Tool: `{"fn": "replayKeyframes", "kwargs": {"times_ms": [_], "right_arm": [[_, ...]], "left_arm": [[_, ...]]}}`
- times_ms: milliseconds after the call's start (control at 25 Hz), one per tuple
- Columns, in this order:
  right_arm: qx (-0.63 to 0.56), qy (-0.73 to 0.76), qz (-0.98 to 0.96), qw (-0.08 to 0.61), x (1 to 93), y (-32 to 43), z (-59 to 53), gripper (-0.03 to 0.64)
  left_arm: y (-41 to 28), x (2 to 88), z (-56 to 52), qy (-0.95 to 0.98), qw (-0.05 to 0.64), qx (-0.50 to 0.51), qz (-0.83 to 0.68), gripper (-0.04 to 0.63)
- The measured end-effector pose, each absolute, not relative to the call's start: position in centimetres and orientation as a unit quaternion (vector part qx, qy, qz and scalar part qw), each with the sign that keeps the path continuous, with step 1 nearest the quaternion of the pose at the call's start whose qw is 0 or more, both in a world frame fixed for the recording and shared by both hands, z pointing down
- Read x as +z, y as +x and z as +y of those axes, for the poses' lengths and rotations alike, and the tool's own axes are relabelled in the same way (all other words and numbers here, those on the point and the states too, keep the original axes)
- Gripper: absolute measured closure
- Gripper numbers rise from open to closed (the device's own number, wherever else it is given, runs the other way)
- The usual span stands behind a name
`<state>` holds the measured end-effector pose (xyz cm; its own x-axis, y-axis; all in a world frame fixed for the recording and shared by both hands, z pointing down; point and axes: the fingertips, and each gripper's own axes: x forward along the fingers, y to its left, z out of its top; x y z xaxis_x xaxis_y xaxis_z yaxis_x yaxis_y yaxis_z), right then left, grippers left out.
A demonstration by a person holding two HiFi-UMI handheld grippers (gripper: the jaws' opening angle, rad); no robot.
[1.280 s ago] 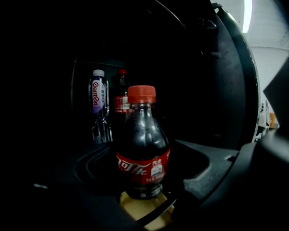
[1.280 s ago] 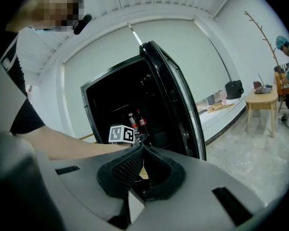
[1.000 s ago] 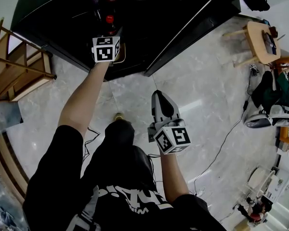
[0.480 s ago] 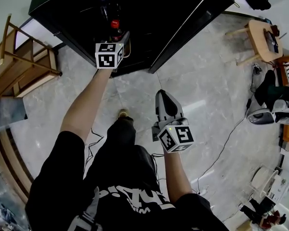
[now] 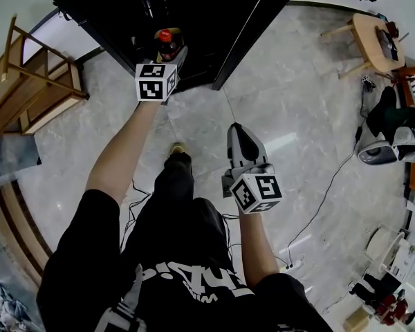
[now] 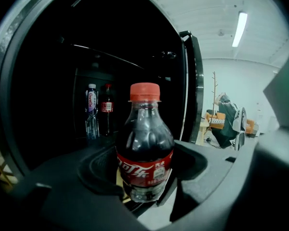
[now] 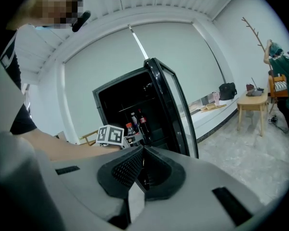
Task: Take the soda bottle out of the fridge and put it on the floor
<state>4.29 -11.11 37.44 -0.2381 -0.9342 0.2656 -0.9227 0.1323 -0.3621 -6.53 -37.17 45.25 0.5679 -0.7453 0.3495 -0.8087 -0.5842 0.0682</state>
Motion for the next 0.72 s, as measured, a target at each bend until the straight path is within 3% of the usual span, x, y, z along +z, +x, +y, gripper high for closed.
{"fn": "replayKeyframes", "kwargs": {"times_ms": [320, 720], "right_arm": [[-0.222, -0.634, 0.74, 0.017, 36.8, 6.4, -7.3, 0.594], [-0.223, -0.657, 0.72, 0.014, 42.4, 10.2, -4.3, 0.594]], "left_arm": [[-4.2, 44.7, -32.3, 0.893, 0.107, 0.146, -0.411, 0.288], [0.0, 49.8, -27.9, 0.915, 0.109, 0.159, -0.354, 0.288]]}}
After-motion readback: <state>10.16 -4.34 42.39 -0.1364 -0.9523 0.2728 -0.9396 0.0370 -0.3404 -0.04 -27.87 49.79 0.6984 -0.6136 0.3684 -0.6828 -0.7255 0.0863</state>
